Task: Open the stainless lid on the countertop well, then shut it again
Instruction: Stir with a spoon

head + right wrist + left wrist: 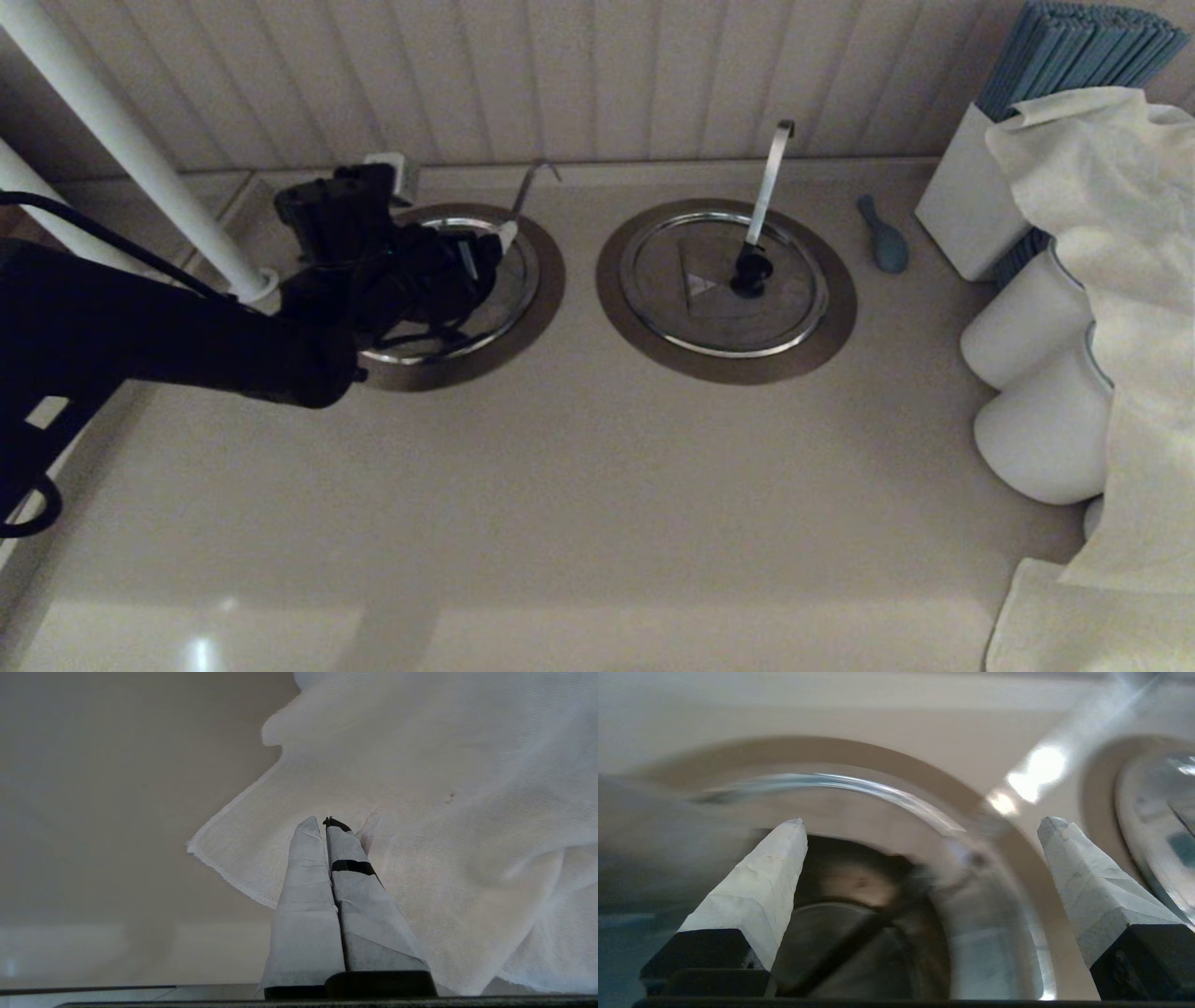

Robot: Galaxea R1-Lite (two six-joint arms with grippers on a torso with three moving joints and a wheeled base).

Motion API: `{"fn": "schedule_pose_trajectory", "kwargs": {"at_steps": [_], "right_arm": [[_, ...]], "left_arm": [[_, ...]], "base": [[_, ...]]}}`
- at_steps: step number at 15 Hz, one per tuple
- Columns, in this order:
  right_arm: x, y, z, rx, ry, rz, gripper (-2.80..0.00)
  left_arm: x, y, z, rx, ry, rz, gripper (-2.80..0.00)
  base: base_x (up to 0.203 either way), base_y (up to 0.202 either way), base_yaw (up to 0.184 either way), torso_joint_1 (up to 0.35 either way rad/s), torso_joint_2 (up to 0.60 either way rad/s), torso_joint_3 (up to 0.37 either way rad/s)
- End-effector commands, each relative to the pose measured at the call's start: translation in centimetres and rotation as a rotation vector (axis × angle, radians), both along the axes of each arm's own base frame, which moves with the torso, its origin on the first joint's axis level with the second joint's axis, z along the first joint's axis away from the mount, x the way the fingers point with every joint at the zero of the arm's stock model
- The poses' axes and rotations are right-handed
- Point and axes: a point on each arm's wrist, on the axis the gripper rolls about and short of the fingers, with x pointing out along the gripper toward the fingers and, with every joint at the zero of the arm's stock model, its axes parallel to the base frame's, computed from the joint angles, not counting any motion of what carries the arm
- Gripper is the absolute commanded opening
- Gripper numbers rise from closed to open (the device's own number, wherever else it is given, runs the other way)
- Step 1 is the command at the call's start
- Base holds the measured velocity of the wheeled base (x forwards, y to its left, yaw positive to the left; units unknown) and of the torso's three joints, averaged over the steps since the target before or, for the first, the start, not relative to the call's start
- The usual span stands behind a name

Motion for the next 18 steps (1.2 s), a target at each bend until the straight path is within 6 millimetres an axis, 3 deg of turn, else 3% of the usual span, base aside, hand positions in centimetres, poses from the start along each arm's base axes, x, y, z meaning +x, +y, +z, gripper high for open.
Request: {"fn": "schedule_pose_trajectory", "kwargs": {"at_steps": [1,7,14,18], "right_arm": [[0.0,0.0,0.0,0.0,0.0,0.001,-2.8],[0.0,0.0,0.0,0.0,0.0,0.001,-2.8],[0.0,0.0,0.0,0.0,0.001,0.001,-2.8],[0.0,0.0,0.0,0.0,0.001,0.001,-2.8]], "left_arm": [[1.7,-1.6,-2.6,0.01,0.04,-0.022,0.0],[4.2,-3.5,-4.4,0.028,0.011,-0.027,0.0],[7.8,-4.5,-5.4,0.076,-0.107,0.126,0.0],[7.5,-4.1,-4.7,0.074,-0.114,0.164,0.0]], "base": [[0.0,0.0,0.0,0.0,0.0,0.0],[0.0,0.0,0.0,0.0,0.0,0.0],[0.0,0.0,0.0,0.0,0.0,0.0],[0.0,0.0,0.0,0.0,0.0,0.0]]}}
